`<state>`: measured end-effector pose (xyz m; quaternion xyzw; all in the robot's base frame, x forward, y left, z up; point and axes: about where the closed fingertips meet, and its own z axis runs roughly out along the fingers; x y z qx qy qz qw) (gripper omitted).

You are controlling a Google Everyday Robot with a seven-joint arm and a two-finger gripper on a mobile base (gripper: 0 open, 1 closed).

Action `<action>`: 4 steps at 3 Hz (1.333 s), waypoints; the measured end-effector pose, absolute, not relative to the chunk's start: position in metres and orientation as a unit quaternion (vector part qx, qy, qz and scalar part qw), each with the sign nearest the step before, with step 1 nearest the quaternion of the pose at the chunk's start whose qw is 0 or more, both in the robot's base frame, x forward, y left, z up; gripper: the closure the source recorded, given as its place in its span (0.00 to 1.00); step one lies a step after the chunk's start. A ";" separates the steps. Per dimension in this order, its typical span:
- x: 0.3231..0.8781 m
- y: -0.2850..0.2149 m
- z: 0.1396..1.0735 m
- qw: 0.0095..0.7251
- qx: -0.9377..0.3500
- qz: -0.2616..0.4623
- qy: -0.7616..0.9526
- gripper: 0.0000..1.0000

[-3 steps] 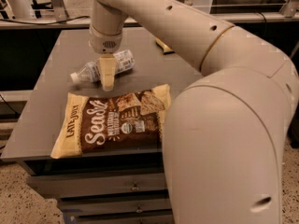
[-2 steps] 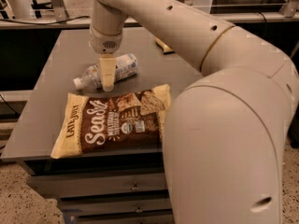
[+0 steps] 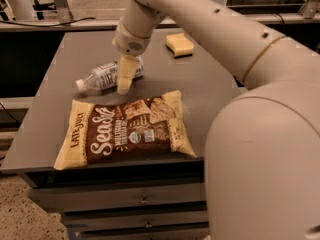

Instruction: Knock blue plastic bottle over

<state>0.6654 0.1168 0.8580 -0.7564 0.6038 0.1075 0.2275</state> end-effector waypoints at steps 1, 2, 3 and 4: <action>0.682 0.068 0.867 0.291 -0.682 0.149 0.654 0.00; 0.699 0.014 0.878 0.349 -0.606 0.180 0.692 0.00; 0.707 -0.040 0.887 0.393 -0.554 0.200 0.706 0.00; 0.707 -0.040 0.887 0.393 -0.554 0.200 0.706 0.00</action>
Offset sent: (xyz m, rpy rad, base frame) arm 0.0568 -0.1838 0.0397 0.5156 0.0376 -0.5040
